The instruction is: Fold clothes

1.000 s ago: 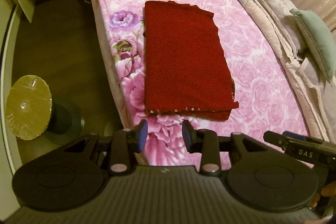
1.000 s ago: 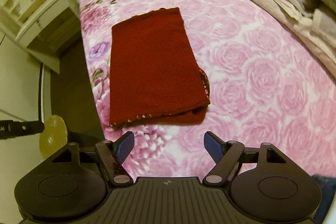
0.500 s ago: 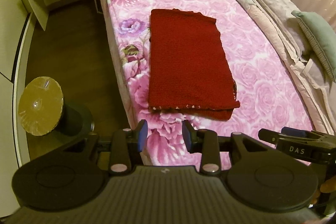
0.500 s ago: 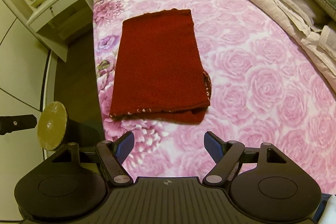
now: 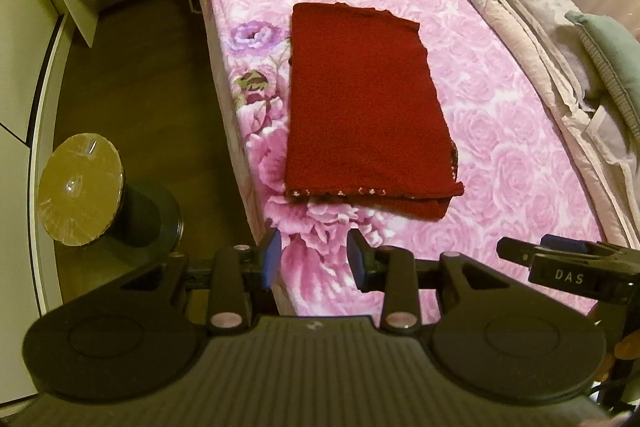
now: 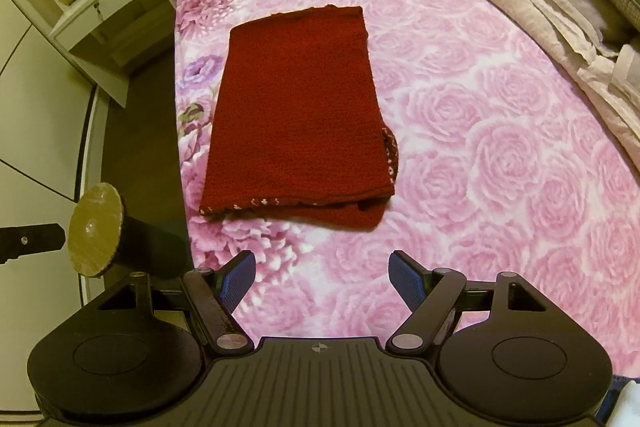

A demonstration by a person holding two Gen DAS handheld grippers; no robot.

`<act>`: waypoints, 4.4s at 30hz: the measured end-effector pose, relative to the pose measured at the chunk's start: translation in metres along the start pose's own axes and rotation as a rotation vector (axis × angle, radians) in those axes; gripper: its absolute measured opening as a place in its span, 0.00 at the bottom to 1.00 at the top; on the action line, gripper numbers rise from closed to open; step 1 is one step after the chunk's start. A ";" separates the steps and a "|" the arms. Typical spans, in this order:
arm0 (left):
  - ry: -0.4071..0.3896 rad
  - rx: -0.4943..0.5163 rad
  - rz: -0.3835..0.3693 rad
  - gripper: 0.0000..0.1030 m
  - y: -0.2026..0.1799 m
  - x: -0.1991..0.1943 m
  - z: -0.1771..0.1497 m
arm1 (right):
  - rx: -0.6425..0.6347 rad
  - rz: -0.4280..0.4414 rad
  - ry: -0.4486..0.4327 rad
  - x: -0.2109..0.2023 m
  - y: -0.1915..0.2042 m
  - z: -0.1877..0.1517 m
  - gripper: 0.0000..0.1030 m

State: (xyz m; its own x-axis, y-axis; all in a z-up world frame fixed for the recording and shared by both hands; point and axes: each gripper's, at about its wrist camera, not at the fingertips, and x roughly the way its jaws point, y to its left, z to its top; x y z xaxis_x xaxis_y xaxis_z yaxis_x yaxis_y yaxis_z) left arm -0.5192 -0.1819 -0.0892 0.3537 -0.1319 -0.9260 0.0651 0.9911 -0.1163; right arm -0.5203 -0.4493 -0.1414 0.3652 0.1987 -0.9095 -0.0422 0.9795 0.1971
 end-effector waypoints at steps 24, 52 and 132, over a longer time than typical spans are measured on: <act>0.135 0.014 0.028 0.32 0.018 0.077 -0.001 | -0.015 -0.052 0.040 0.043 -0.022 0.009 0.74; 0.051 -0.102 -0.189 0.37 0.069 0.197 0.045 | 0.229 0.214 -0.057 0.121 -0.119 0.033 0.74; 0.161 -0.751 -0.971 0.09 0.164 0.295 0.089 | 0.992 0.818 0.219 0.215 -0.187 0.123 0.11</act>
State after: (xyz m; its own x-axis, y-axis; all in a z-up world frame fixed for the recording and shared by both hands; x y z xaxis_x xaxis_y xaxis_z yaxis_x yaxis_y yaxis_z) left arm -0.3210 -0.0601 -0.3492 0.3353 -0.8669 -0.3687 -0.3340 0.2566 -0.9070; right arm -0.3192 -0.5935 -0.3284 0.3984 0.8154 -0.4201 0.5558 0.1498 0.8177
